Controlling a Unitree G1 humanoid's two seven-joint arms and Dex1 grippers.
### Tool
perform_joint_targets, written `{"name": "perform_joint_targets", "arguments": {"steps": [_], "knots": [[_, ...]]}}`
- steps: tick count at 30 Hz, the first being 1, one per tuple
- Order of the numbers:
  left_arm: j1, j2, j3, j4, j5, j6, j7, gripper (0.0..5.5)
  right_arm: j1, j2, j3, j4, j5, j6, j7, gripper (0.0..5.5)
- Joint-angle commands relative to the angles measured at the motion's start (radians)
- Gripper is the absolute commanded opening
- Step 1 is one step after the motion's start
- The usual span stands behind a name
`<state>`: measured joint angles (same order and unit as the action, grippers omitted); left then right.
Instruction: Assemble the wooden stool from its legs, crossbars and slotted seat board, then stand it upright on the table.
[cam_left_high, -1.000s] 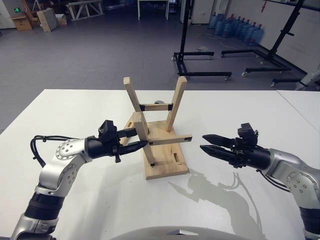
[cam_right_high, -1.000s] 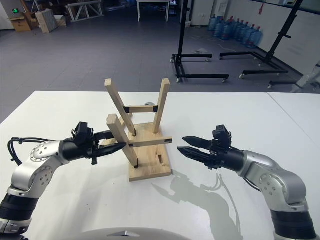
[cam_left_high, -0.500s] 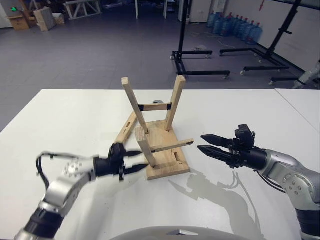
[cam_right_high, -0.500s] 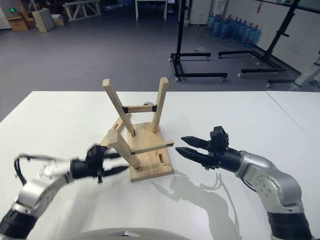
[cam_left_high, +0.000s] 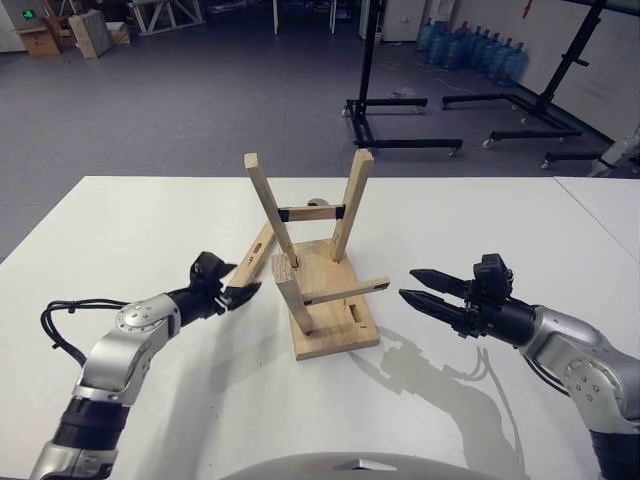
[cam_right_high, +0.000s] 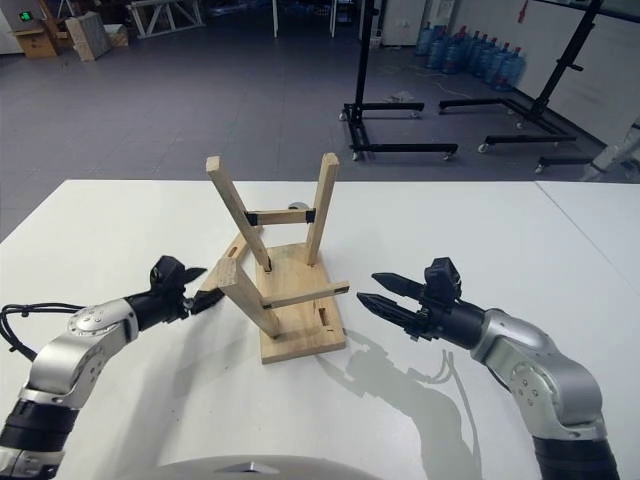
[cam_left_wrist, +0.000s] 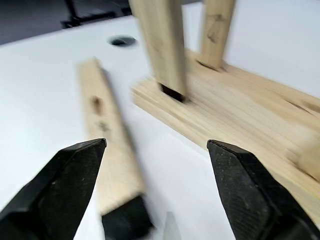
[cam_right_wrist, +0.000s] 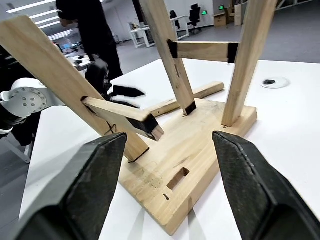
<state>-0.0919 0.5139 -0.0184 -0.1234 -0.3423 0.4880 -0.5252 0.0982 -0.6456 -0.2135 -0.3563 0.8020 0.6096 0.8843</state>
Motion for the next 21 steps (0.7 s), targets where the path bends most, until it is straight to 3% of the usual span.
{"name": "perform_joint_targets", "arguments": {"steps": [1,6,12,21], "knots": [[-0.016,-0.065,-0.022,0.067,0.070,-0.016,0.081,3.70,0.000,0.018,0.021,-0.021,-0.009,-0.002,-0.017,3.14],[-0.038,-0.066,-0.066,0.185,0.212,-0.055,0.146,3.70,0.012,0.019,0.036,-0.047,0.008,0.019,-0.015,3.14],[-0.071,-0.108,-0.069,0.343,0.233,-0.058,0.126,3.70,0.036,0.027,0.051,-0.071,0.020,0.024,-0.004,3.14],[-0.102,-0.136,-0.048,0.527,0.227,-0.158,0.065,2.17,0.023,0.034,0.056,-0.050,-0.002,0.003,-0.001,3.14]]}}
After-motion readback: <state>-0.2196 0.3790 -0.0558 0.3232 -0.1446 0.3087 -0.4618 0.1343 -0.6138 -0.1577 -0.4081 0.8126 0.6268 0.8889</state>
